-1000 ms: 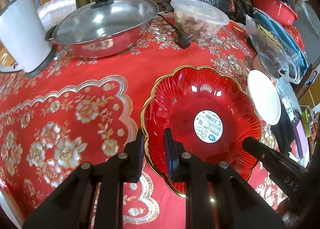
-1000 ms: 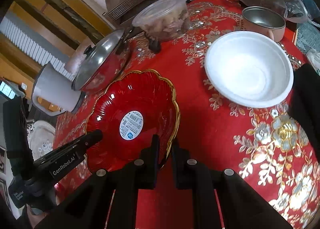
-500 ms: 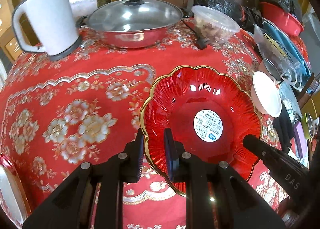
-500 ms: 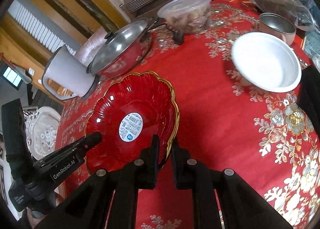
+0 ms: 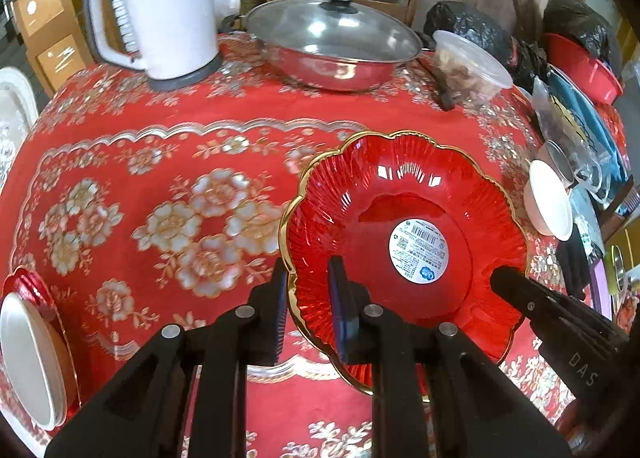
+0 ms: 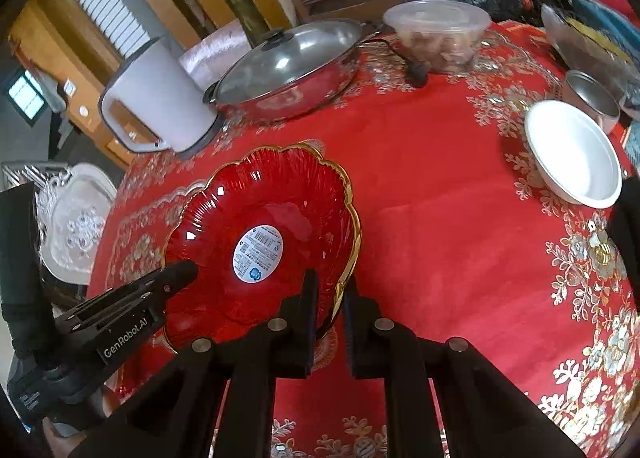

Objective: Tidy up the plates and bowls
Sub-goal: 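Lift the red bowl with the left gripper and carry it toward the stack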

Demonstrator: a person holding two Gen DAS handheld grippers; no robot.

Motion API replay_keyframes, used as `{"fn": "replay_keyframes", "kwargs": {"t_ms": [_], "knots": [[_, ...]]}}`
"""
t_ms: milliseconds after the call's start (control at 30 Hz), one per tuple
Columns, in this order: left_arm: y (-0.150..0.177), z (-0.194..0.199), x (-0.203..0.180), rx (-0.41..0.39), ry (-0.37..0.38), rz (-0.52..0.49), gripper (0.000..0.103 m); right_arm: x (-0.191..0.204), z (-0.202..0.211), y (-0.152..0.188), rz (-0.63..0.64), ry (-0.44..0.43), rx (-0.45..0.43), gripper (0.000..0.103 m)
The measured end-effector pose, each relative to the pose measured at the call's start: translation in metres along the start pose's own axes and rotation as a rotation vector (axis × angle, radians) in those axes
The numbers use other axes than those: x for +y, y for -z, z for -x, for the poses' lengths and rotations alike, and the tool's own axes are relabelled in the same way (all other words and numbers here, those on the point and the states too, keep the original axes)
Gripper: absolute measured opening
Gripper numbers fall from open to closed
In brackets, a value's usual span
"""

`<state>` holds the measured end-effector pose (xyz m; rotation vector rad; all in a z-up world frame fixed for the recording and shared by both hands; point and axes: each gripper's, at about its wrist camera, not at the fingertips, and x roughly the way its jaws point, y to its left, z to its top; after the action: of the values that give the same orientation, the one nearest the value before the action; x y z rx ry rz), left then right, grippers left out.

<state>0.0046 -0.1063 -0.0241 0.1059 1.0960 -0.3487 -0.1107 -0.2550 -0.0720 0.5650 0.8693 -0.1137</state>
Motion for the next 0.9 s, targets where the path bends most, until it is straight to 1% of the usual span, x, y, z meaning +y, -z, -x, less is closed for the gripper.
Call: {"fn": "replay_keyframes", "kwargs": {"t_ms": [333,900], "knots": [[0.015,0.013,0.038,0.002,-0.027,0.061,0.017,0.037,-0.008,0.008,0.059,-0.025,0.023,0.011],[0.032,0.054,0.114,-0.052,-0.066,0.158,0.017,0.124,-0.007,0.018,0.167,-0.078,0.012,0.011]]}}
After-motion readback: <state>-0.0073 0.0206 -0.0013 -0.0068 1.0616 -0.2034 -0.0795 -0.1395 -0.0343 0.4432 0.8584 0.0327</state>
